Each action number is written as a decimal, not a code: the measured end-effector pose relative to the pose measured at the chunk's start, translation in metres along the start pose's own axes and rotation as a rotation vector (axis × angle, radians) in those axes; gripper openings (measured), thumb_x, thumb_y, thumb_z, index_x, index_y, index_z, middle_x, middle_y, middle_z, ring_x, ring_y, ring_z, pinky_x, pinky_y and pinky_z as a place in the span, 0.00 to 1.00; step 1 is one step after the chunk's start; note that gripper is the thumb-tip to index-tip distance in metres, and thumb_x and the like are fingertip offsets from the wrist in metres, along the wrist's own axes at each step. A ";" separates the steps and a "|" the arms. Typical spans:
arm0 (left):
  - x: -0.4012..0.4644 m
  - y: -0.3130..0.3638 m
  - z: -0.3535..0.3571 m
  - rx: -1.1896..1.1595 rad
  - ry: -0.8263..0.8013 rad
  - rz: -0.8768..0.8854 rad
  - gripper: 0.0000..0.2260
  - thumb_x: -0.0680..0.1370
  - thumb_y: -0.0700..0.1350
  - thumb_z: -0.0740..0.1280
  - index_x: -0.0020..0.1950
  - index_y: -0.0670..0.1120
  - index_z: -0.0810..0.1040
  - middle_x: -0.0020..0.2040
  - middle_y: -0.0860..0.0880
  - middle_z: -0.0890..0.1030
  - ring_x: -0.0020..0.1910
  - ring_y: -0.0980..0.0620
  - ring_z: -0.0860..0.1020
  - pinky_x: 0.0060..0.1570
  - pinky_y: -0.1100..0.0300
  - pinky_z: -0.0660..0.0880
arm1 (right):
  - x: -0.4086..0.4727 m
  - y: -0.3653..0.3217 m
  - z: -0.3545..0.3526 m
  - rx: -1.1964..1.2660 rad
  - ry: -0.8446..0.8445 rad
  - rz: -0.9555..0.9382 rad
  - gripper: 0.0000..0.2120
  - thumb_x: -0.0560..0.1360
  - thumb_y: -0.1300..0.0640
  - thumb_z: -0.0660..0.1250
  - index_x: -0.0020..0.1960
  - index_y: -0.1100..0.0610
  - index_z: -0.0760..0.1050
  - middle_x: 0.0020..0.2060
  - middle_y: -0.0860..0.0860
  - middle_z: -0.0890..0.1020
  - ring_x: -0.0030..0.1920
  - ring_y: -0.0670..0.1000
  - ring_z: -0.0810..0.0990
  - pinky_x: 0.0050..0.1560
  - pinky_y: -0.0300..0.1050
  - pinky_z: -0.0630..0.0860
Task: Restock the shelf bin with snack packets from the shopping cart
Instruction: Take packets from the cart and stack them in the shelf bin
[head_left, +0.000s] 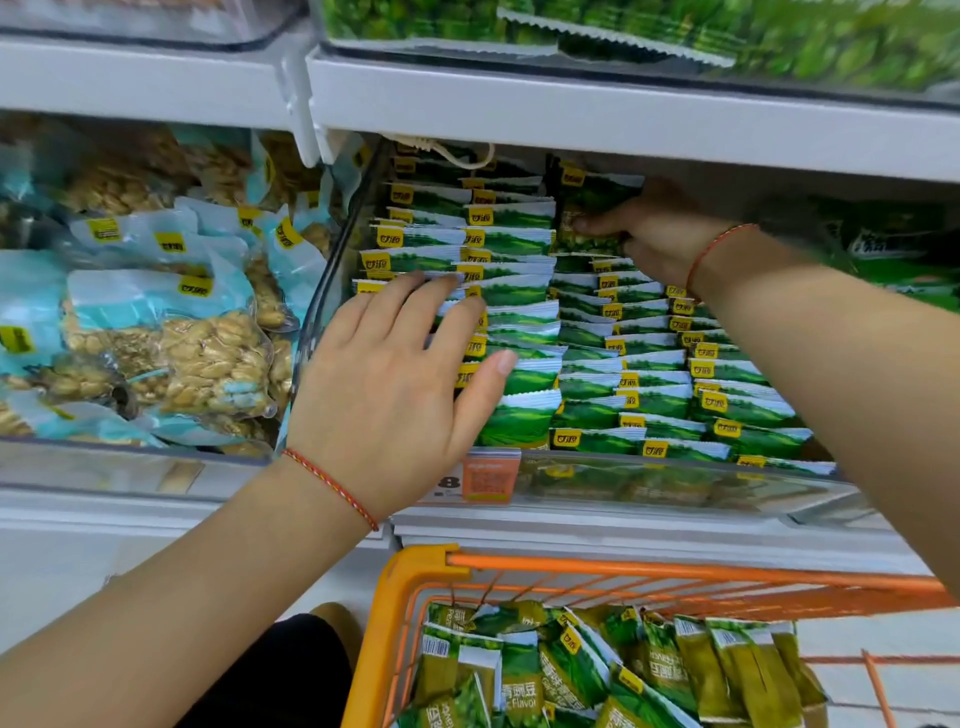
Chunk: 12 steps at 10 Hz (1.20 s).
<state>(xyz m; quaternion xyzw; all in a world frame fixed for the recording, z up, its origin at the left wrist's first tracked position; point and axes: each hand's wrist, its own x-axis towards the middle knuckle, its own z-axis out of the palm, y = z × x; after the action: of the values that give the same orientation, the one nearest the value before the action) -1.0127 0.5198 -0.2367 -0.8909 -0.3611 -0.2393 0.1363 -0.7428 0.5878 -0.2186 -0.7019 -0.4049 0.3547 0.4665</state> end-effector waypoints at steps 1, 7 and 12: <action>0.000 0.000 0.000 -0.001 0.005 0.000 0.24 0.82 0.57 0.49 0.62 0.44 0.77 0.62 0.43 0.77 0.64 0.42 0.73 0.60 0.48 0.68 | -0.001 0.006 0.002 -0.066 0.095 -0.020 0.46 0.57 0.53 0.81 0.69 0.62 0.66 0.64 0.55 0.75 0.64 0.55 0.73 0.68 0.48 0.69; 0.000 0.001 0.000 0.003 0.017 -0.002 0.25 0.82 0.57 0.48 0.61 0.43 0.77 0.62 0.43 0.78 0.64 0.42 0.74 0.60 0.49 0.66 | -0.003 0.011 0.028 -0.586 0.313 -0.095 0.19 0.76 0.59 0.65 0.65 0.64 0.70 0.62 0.60 0.75 0.61 0.59 0.74 0.54 0.44 0.71; 0.001 0.001 0.001 0.009 0.024 0.002 0.24 0.82 0.57 0.49 0.61 0.43 0.77 0.62 0.44 0.78 0.64 0.42 0.74 0.60 0.50 0.66 | -0.004 0.003 0.035 -0.165 0.285 -0.108 0.29 0.73 0.69 0.62 0.73 0.58 0.62 0.60 0.58 0.76 0.58 0.61 0.76 0.56 0.56 0.75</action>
<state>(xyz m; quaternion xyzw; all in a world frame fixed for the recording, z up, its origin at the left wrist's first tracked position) -1.0112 0.5199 -0.2369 -0.8877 -0.3595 -0.2483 0.1452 -0.7745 0.5967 -0.2325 -0.7582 -0.3997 0.1917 0.4781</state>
